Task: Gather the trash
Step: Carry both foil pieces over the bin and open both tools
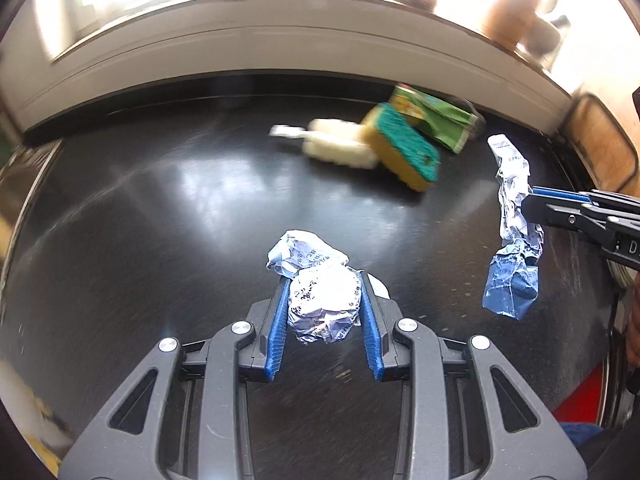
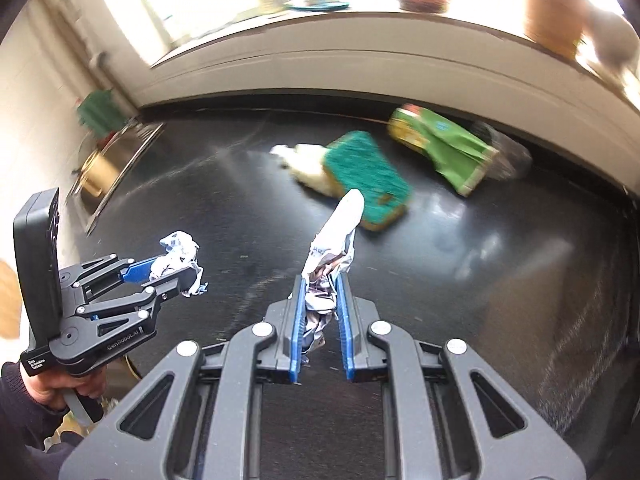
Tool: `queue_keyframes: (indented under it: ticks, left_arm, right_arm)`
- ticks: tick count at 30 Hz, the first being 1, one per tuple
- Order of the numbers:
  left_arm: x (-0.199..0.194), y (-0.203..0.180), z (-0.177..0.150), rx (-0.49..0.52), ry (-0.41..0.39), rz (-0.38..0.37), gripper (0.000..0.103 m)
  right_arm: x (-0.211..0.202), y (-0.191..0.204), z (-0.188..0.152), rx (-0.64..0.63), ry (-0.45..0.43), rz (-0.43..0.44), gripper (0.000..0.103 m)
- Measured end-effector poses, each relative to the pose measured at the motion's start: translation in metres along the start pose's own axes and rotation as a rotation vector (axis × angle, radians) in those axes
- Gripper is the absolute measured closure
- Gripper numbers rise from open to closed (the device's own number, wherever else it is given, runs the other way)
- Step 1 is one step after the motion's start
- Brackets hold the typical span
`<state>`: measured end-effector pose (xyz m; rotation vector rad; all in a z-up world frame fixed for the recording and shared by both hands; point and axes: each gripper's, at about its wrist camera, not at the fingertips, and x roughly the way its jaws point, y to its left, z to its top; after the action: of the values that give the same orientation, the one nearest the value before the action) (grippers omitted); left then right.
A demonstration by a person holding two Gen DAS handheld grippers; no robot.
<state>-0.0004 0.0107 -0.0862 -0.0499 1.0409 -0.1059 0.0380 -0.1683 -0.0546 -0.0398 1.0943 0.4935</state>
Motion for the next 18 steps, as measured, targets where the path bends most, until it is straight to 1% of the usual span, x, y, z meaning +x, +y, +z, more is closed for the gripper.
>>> queue_keyframes:
  ticks: [3,6,7,8,9,11,12,15,17,18]
  left_arm:
    - [-0.019,0.034,-0.019,-0.076,-0.015,0.058,0.071]
    - [-0.035,0.070,-0.045,-0.160,-0.018,0.127,0.071]
    - [-0.043,0.089,-0.060,-0.205,-0.017,0.159,0.071]
    - [-0.048,0.099,-0.068,-0.233,-0.015,0.176,0.071]
    - [-0.056,0.116,-0.084,-0.280,-0.017,0.209,0.071]
    - [-0.067,0.139,-0.107,-0.348,-0.016,0.242,0.071]
    - [-0.074,0.154,-0.125,-0.394,-0.016,0.267,0.071]
    - [-0.090,0.188,-0.169,-0.511,-0.009,0.325,0.071]
    - [-0.100,0.213,-0.205,-0.619,-0.003,0.358,0.071]
    - [-0.104,0.222,-0.217,-0.658,-0.003,0.371,0.071]
  right_arm:
    - [0.009,0.036,0.009,-0.089,0.012,0.033,0.087]
    - [0.026,0.087,0.019,-0.201,0.039,0.103,0.087]
    - [0.033,0.107,0.020,-0.243,0.053,0.133,0.087]
    - [0.041,0.129,0.021,-0.290,0.068,0.162,0.087]
    - [0.050,0.156,0.020,-0.349,0.087,0.195,0.087]
    - [0.062,0.197,0.016,-0.435,0.118,0.245,0.087]
    - [0.067,0.218,0.014,-0.479,0.134,0.272,0.087]
    - [0.089,0.295,-0.003,-0.644,0.193,0.365,0.087]
    - [0.099,0.333,-0.014,-0.719,0.228,0.409,0.087]
    - [0.104,0.352,-0.021,-0.757,0.245,0.430,0.087]
